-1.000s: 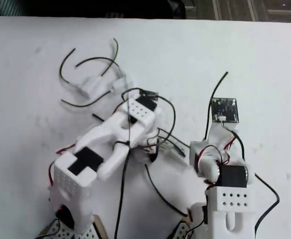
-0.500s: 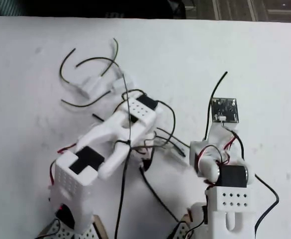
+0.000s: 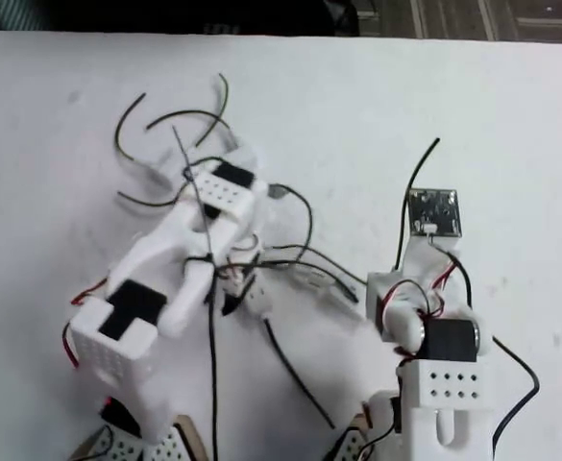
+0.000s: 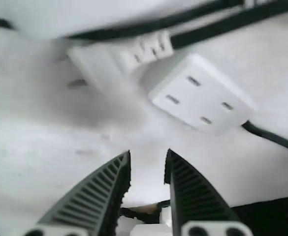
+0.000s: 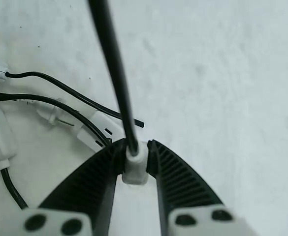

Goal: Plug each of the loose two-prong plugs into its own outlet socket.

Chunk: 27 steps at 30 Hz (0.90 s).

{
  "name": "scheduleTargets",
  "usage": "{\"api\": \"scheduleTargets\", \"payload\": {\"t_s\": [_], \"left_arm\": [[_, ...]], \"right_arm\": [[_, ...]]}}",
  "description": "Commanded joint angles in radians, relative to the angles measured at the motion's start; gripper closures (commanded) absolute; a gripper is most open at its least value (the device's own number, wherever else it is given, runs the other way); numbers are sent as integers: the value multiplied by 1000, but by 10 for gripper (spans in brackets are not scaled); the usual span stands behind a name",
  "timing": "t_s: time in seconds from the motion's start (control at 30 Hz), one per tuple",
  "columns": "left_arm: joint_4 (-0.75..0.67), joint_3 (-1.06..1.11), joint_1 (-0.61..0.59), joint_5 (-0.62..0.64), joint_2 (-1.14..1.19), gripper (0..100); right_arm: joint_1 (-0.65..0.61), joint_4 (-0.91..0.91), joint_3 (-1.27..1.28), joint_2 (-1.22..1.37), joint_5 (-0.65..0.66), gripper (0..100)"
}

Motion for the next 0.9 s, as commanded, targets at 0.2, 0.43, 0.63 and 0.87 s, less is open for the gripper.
{"api": "scheduleTargets", "payload": {"t_s": [0.2,0.43,0.63,0.87], "left_arm": [[-29,-129,107,342,-160,831],[-130,-60,110,420,-22,732],[-137,-68,110,420,114,744],[-133,-63,114,393,159,800]], "right_arm": [[4,-16,-6,-22,55,981],[5,-16,-3,-22,55,981],[5,-16,-3,-22,55,981],[5,-16,-3,-22,55,981]]}}
